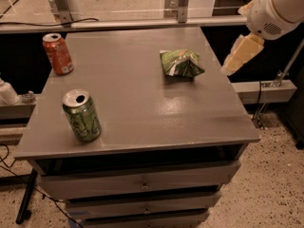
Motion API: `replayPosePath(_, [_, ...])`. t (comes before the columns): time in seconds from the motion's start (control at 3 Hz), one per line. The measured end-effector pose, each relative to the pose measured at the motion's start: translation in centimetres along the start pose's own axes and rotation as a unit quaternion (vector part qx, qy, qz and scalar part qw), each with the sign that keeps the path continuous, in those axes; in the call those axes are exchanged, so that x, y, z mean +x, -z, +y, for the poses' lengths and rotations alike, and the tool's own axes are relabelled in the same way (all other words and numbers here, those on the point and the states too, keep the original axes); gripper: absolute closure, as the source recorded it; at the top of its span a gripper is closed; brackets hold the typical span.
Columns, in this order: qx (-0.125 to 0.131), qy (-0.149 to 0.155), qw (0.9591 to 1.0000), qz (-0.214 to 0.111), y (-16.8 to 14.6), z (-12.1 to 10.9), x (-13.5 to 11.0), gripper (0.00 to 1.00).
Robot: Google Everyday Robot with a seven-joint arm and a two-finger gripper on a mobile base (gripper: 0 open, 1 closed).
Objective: Move green jalapeno chip bag near green can
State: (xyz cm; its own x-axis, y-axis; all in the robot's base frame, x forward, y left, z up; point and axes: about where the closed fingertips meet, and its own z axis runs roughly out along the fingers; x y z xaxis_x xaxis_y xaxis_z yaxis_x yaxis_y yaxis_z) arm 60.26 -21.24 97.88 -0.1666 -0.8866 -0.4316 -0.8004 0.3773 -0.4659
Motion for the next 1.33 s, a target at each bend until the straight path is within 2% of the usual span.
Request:
replayPosePath(0.33, [-0.005,-0.013,0.9998,-0.014,-5.9,-1.9,-0.7,0.0])
replayPosePath(0.67, [-0.034,-0.033,0.9985,-0.026,-11.2,-1.7,-2.0,0.0])
replayPosePath(1.0, [-0.059,-0.054,0.996,-0.039,-14.8,-1.2,-3.3,0.18])
replayPosePath(1.33, [-0.072,-0.072,0.9936,-0.047,-16.6,-1.2,-3.9,0.42])
